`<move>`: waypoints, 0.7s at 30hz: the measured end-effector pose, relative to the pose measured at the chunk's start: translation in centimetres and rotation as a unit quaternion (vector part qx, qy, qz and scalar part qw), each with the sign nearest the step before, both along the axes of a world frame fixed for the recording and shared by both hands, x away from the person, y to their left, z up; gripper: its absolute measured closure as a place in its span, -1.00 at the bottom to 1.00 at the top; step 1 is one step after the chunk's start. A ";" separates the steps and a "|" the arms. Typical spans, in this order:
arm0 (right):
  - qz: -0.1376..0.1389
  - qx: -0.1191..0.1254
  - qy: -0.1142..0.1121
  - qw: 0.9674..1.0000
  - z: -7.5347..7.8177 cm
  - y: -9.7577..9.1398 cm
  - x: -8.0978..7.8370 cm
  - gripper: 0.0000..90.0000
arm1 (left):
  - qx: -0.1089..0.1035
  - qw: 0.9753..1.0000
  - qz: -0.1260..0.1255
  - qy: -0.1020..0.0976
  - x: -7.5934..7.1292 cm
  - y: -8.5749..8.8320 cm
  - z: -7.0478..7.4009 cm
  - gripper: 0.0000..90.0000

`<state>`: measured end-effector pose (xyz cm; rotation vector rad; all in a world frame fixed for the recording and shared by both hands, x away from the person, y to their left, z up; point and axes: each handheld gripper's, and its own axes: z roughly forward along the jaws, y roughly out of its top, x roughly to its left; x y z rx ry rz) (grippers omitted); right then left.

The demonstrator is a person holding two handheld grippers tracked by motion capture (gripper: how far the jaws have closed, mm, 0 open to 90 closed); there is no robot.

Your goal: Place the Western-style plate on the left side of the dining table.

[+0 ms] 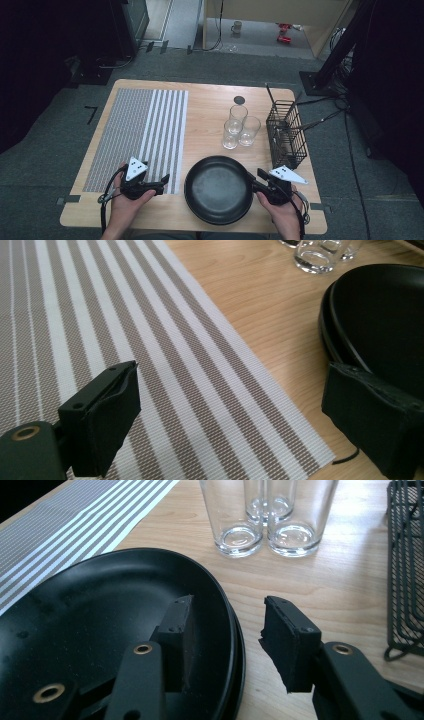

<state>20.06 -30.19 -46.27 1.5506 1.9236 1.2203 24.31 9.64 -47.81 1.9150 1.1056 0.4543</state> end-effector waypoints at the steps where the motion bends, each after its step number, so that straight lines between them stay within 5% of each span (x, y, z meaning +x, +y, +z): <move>1: -0.001 -0.001 -0.001 1.000 0.1 0.2 0.1 0.25 | 0.000 1.000 -0.001 0.000 0.0 -0.2 0.0 -0.80; 14: -0.019 0.029 0.024 0.999 -1.2 0.9 -0.5 0.55 | -0.037 0.999 -0.025 0.030 0.0 -4.0 -0.3 -0.67; 21: -0.046 0.007 0.008 0.999 -1.8 1.1 -1.8 0.55 | -0.052 0.996 -0.051 0.055 -1.1 -4.9 -1.3 -0.64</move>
